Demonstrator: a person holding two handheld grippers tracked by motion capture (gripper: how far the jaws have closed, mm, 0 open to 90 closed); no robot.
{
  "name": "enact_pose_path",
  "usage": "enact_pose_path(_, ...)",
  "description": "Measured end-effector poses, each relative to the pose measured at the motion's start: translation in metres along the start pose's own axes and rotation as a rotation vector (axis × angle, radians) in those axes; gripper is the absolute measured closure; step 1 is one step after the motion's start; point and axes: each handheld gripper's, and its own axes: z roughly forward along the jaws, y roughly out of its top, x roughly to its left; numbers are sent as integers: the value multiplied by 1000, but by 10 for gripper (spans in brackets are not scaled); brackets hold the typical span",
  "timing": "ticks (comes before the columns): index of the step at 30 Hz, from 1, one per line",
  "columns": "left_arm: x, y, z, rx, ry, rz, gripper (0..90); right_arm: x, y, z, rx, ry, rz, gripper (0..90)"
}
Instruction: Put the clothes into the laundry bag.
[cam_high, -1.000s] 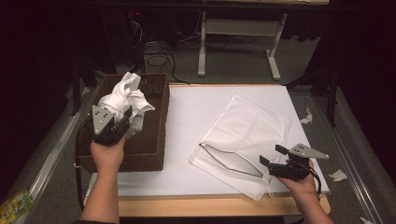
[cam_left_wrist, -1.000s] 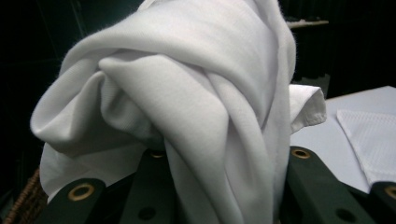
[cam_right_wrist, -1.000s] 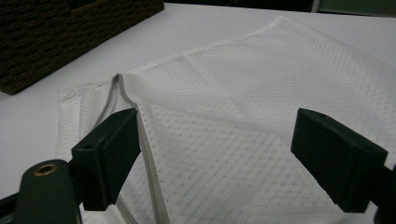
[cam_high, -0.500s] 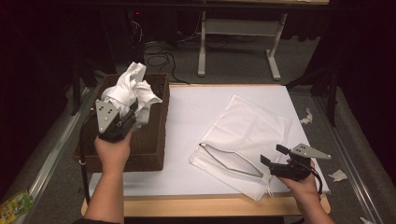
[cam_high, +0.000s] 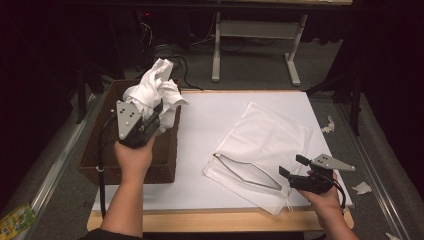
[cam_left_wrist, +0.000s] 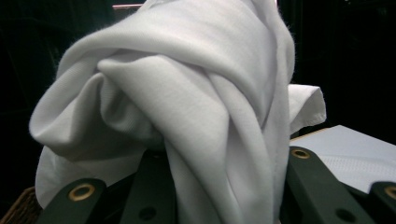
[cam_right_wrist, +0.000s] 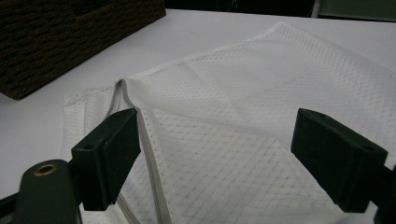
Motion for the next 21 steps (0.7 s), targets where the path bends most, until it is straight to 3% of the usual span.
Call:
enact_pose_path(8, -20, 10, 6, -36, -59, -8, 689, 0, 0, 1, -2, 1, -5, 161)
enact_pose_path(17, -48, 10, 14, -42, -214, -77, 688, -1, 0, 0, -1, 0, -2, 161)
enact_pose_path(21, -59, 8, 14, -33, -271, -82, 688, 0, 0, 0, -4, -2, -4, 160)
